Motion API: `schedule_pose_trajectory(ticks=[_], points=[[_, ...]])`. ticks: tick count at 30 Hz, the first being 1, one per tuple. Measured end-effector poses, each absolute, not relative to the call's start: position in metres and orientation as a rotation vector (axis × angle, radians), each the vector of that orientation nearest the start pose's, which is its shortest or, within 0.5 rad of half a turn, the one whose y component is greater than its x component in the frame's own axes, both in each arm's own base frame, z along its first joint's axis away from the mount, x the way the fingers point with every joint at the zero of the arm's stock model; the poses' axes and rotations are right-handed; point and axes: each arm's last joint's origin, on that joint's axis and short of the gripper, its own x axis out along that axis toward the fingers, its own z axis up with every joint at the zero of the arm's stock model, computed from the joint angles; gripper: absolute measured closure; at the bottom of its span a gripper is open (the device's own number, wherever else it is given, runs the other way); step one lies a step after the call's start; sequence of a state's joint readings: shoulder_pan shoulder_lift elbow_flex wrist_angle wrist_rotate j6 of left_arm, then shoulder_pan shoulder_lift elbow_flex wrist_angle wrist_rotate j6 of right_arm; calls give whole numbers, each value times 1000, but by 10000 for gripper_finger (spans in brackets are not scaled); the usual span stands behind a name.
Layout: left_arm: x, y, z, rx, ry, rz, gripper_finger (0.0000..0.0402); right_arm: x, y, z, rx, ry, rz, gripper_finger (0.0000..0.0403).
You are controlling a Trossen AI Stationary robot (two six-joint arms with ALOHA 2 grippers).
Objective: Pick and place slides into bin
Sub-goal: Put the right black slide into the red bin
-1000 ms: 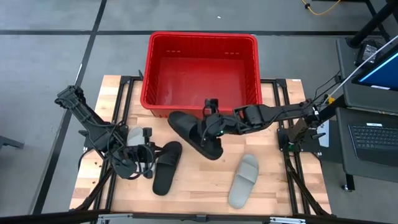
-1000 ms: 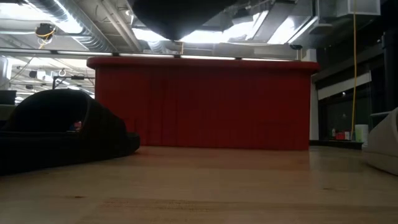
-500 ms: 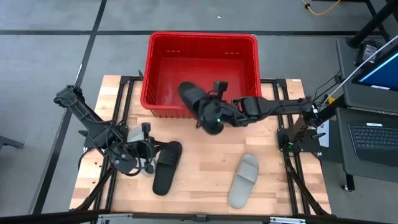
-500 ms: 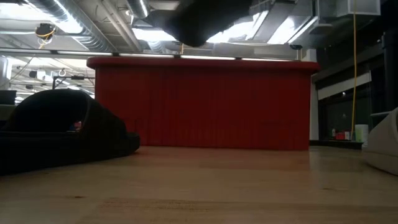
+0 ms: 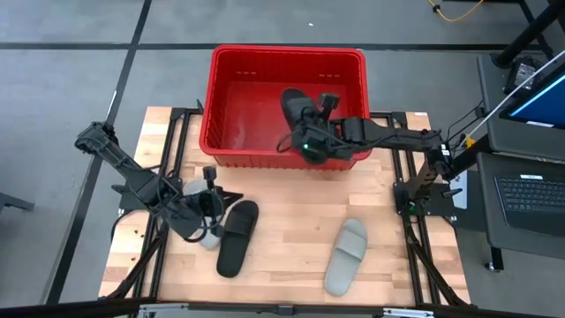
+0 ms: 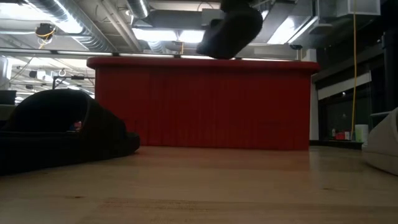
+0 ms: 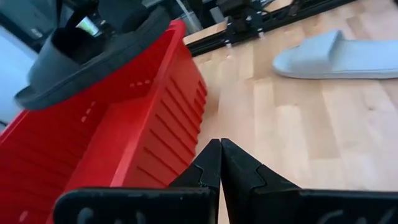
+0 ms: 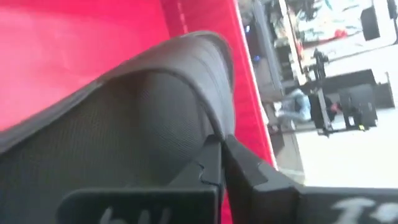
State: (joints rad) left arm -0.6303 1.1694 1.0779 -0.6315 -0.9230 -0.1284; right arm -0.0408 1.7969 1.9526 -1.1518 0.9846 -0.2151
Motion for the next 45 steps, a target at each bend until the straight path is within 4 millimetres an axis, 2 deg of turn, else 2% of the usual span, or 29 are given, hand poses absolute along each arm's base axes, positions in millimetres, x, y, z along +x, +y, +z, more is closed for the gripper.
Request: schedule_pose_trajectory(ticks=[5,10,15,20,24,29,33,39,45], points=[[203,-102,331,351,497,372,398,345,-67,385,-689,1159,-904,396],[202,-76,341,292,473,469,398,336,-97,384,-700,1249,-934,396],[197,-46,357,189,406,565,398,329,-122,383,-673,1315,-875,396],[186,-22,375,208,351,529,398,315,-142,390,-618,1320,-836,396],[178,-10,385,258,308,539,398,300,-151,403,-571,1274,-861,396],[174,0,391,283,283,586,398,288,-151,414,-553,1240,-888,396],[178,7,392,304,280,620,398,287,-155,413,-542,1243,-893,396],[185,16,388,375,327,527,398,288,-162,410,-472,1215,-895,396],[183,29,389,429,353,546,398,289,-166,407,-417,1183,-934,396]])
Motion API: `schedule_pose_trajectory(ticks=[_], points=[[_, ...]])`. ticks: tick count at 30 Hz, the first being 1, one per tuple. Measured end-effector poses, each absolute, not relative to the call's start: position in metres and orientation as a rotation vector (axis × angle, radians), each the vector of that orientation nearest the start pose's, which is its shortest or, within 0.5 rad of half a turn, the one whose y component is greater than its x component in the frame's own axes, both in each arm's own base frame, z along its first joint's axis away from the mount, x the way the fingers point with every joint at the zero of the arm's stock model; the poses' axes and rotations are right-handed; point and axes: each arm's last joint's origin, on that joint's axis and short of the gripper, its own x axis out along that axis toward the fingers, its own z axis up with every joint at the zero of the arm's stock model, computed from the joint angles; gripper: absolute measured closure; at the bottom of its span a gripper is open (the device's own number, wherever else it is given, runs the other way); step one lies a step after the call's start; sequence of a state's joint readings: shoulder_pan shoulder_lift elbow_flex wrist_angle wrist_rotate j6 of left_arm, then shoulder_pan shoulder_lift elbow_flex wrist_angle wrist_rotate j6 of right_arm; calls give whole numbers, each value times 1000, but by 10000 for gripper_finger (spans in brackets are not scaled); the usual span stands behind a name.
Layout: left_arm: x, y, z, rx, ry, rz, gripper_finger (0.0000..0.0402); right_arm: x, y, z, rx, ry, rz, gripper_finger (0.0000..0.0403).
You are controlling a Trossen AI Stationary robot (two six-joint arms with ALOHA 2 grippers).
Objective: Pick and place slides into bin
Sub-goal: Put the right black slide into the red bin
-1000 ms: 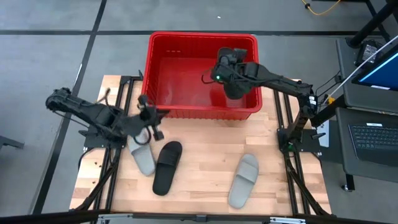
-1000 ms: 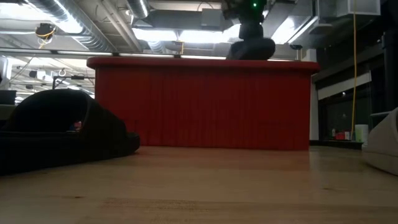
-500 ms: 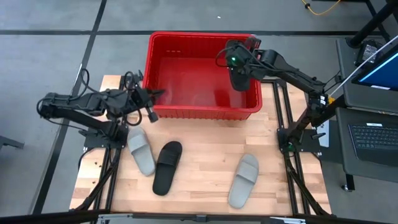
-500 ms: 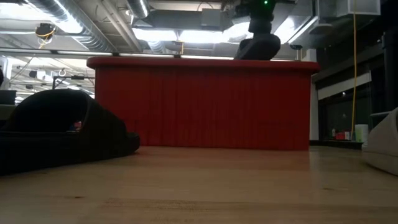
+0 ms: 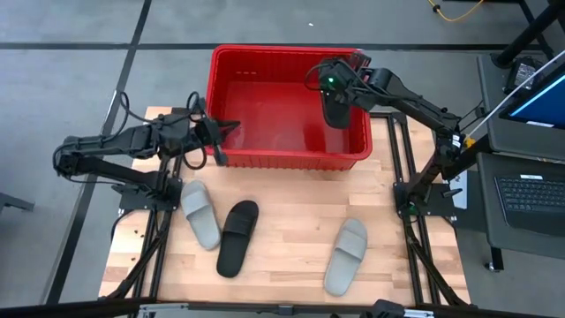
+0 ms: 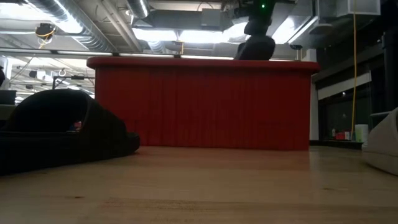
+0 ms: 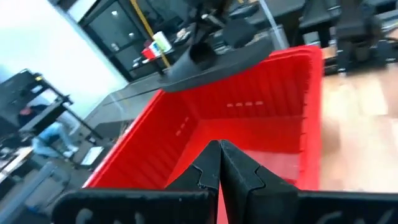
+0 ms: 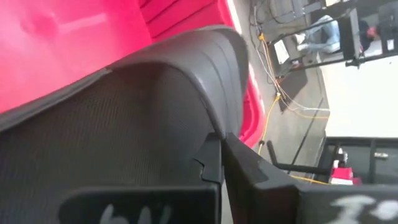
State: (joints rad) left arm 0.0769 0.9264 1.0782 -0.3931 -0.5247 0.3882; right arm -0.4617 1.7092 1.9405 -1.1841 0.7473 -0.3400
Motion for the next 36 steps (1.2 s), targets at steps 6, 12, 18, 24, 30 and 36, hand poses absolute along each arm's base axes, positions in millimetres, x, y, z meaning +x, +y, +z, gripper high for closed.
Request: schedule_pose_trajectory(ticks=[6,12,18,24,30,36], points=[[176,37,385,439,412,547,398,294,-172,374,-418,1258,-952,396],[175,43,384,433,429,539,398,299,-178,330,-437,1305,-973,396],[174,47,384,428,434,563,398,299,-178,300,-442,1345,-956,396],[175,46,383,417,417,484,398,299,-178,276,-458,1365,-937,396],[175,46,383,416,414,473,398,296,-178,260,-458,1383,-932,396],[175,46,383,416,414,472,398,293,-182,247,-442,1378,-935,396]])
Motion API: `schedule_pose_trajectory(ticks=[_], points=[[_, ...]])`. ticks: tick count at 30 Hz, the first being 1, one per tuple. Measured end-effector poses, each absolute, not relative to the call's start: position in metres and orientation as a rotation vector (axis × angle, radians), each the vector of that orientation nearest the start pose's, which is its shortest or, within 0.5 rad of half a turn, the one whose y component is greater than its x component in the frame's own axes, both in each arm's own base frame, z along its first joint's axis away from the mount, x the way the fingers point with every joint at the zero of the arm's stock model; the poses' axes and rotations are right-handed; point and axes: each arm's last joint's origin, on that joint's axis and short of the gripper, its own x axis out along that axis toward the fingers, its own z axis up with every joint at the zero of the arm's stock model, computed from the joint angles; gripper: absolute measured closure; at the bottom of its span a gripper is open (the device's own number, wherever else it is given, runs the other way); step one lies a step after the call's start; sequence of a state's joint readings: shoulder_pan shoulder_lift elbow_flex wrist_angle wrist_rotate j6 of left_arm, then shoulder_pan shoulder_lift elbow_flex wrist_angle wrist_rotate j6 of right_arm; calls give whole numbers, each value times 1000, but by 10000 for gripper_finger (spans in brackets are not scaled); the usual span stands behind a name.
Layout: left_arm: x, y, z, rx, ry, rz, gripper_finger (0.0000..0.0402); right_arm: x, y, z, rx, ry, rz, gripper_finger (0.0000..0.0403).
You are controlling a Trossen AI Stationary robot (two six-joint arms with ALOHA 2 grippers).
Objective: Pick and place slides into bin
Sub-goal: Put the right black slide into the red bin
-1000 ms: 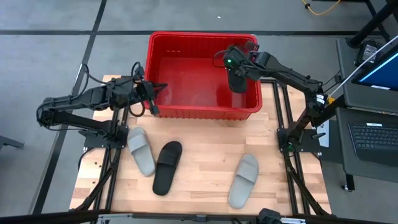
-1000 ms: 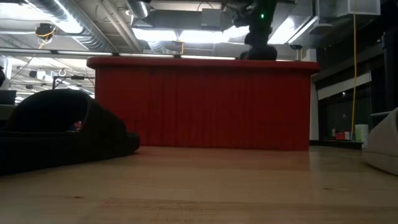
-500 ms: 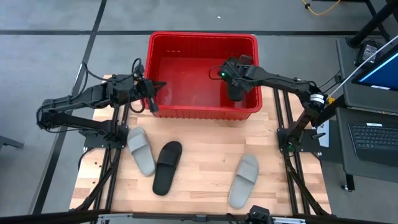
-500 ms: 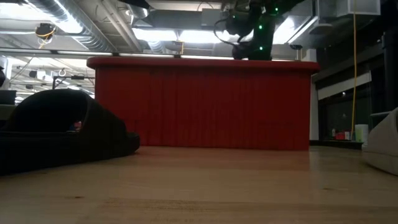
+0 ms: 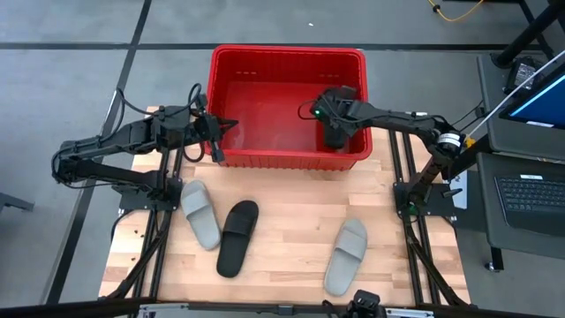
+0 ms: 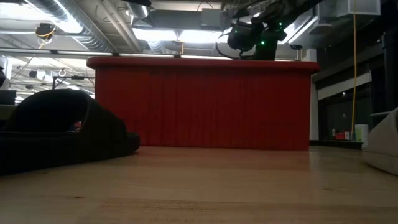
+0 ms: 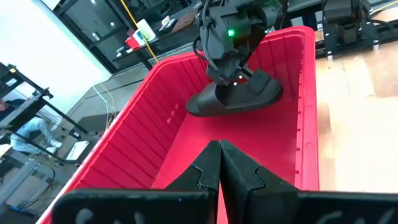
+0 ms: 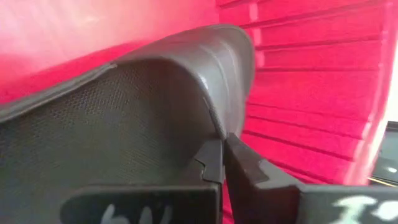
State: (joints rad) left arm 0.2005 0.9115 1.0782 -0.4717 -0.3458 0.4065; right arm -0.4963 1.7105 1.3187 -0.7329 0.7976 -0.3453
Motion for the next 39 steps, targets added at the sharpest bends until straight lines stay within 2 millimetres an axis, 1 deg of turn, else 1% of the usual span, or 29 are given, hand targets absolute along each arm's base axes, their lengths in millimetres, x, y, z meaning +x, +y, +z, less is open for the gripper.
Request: schedule_pose_trajectory(ticks=[12,21,39], points=[[175,46,383,416,414,473,398,290,-184,223,-458,1357,-892,396],[175,46,384,416,414,473,398,289,-186,222,-416,1346,-855,396],[175,46,383,415,414,473,398,288,-188,222,-393,1338,-839,397]])
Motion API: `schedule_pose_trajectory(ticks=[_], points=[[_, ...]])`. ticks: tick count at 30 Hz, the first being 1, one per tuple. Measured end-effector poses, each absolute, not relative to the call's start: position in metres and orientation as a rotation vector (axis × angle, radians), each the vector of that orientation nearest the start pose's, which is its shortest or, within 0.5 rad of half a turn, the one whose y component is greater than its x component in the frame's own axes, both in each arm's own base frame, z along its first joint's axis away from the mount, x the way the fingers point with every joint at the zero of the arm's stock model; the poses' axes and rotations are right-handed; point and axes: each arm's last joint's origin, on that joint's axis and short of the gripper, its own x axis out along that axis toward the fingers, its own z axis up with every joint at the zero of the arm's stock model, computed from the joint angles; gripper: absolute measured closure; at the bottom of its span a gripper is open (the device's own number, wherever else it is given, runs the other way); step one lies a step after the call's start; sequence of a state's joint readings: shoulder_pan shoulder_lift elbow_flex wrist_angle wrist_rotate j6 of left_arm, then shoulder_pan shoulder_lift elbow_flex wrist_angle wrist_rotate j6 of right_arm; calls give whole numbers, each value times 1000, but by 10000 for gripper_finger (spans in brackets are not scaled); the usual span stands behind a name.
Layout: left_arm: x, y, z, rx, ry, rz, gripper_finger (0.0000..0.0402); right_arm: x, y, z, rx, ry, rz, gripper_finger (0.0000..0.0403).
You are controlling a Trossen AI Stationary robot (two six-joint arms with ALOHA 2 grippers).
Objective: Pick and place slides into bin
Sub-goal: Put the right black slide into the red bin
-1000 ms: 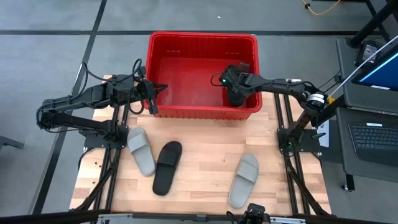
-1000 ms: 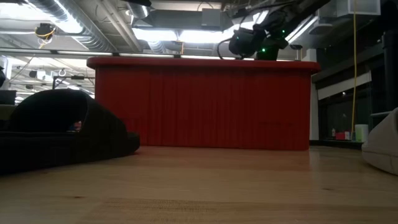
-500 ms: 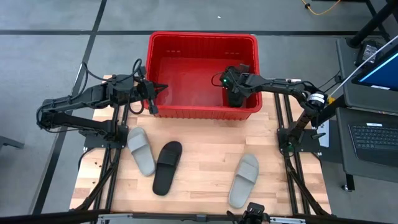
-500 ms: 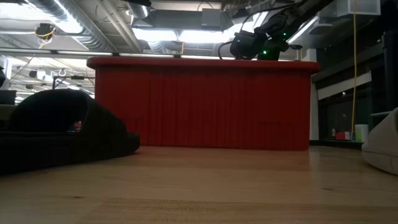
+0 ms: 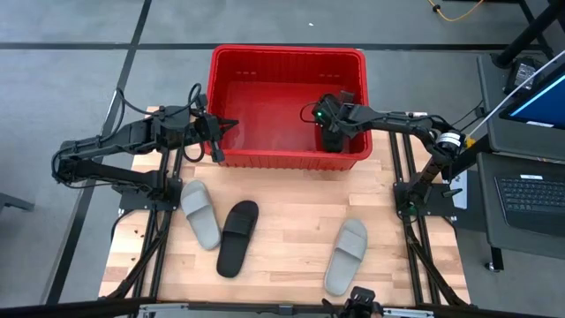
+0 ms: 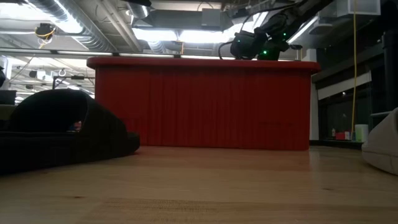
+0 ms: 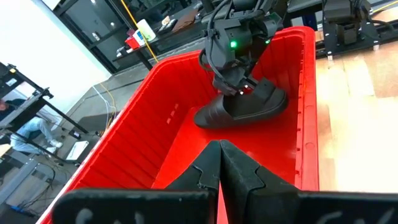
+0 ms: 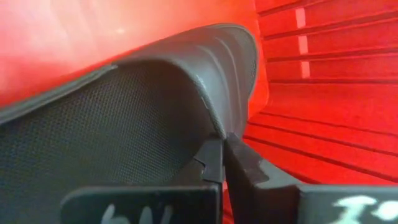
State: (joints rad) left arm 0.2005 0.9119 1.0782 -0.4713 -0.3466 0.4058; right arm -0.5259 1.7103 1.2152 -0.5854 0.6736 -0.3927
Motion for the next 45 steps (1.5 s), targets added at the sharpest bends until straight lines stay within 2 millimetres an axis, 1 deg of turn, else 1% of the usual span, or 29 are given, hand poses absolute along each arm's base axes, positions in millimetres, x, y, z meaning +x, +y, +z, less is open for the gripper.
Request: schedule_pose_trajectory(ticks=[8,14,18,21,27,45], points=[[175,46,383,415,414,473,398,285,-194,220,-365,1329,-832,397],[175,46,383,413,414,474,398,283,-193,211,-361,1328,-833,397],[175,46,383,414,414,474,398,278,-191,200,-360,1354,-822,397],[175,46,384,415,413,474,398,276,-190,196,-354,1362,-823,397],[175,46,384,415,412,474,398,277,-191,196,-351,1347,-832,397],[175,46,384,415,410,474,398,278,-190,195,-329,1341,-769,396]])
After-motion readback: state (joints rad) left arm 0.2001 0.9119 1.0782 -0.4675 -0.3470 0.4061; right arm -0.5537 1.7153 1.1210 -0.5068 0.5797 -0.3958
